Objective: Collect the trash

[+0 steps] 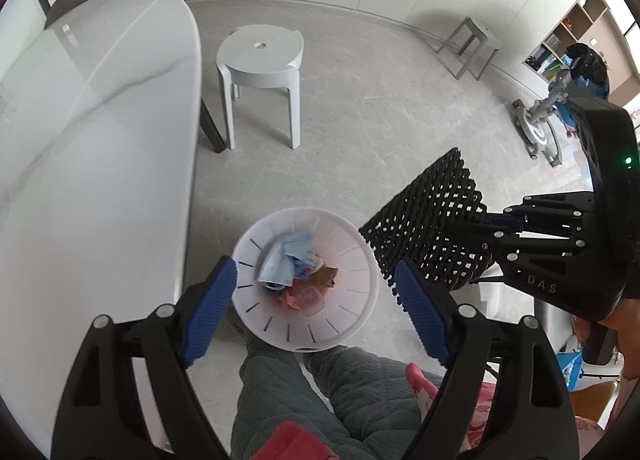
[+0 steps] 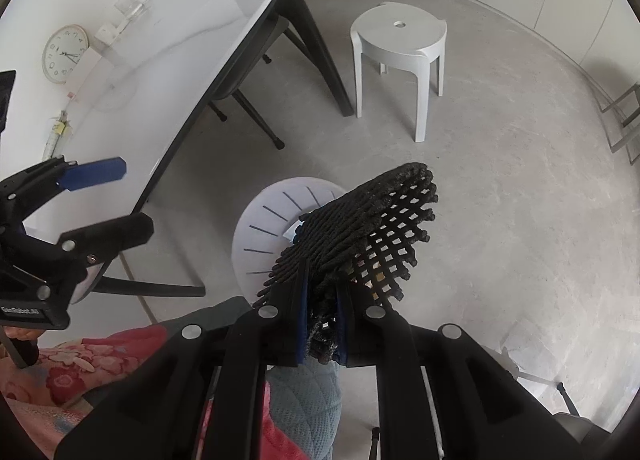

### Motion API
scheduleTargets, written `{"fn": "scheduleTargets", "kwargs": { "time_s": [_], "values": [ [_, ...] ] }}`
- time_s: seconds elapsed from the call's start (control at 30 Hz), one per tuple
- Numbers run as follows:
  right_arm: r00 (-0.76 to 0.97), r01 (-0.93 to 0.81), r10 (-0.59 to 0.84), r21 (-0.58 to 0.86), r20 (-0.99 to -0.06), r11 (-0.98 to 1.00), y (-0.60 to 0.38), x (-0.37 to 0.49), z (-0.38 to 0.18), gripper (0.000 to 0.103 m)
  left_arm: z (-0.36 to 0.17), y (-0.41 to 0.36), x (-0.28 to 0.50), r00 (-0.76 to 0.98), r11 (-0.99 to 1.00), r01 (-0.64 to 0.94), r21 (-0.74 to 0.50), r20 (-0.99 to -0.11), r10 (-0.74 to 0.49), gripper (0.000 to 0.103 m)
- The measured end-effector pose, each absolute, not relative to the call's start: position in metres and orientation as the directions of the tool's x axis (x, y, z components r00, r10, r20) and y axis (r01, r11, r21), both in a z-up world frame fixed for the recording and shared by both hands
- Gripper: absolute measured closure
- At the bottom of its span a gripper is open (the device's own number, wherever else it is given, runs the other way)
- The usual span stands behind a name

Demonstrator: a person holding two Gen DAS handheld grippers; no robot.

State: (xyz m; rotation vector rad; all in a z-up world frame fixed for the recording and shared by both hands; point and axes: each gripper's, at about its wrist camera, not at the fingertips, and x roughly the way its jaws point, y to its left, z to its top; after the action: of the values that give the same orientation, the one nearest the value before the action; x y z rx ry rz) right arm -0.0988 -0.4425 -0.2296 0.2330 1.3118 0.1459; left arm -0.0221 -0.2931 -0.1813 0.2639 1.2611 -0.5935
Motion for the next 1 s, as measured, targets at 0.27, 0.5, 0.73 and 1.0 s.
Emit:
{"fn": "scheduleTargets", "kwargs": {
  "time_s": [0.27,0.5,0.73,1.0],
  "values": [
    [0.18,-0.037,0.274,0.271,-0.945,0.962,-0.416,-0.082,-0.262,0.09,-0.169,-0.279,-0.017,0.218,0.851,0.507,-0.134,-0.936,-0.277,0.02],
    [0.096,-0.092,0.268,0.26,-0.959,0.961,-0.387,-0.066,-0.3,0.087,-0.166,-0.269,-0.016,0.238,0.869,0.478,-0.126,-0.934,-0.267,0.02],
    [0.055,-0.124,0.236,0.227,-0.97,0.966,-0.367,-0.058,-0.323,0.035,-0.165,-0.262,-0.011,0.248,0.883,0.454,-0.118,-0.935,-0.252,0.02],
    [0.065,-0.105,0.177,0.17,-0.982,0.98,-0.37,-0.056,-0.318,0.007,-0.168,-0.264,-0.01,0.251,0.887,0.45,-0.106,-0.938,-0.24,0.02]
  ]
}}
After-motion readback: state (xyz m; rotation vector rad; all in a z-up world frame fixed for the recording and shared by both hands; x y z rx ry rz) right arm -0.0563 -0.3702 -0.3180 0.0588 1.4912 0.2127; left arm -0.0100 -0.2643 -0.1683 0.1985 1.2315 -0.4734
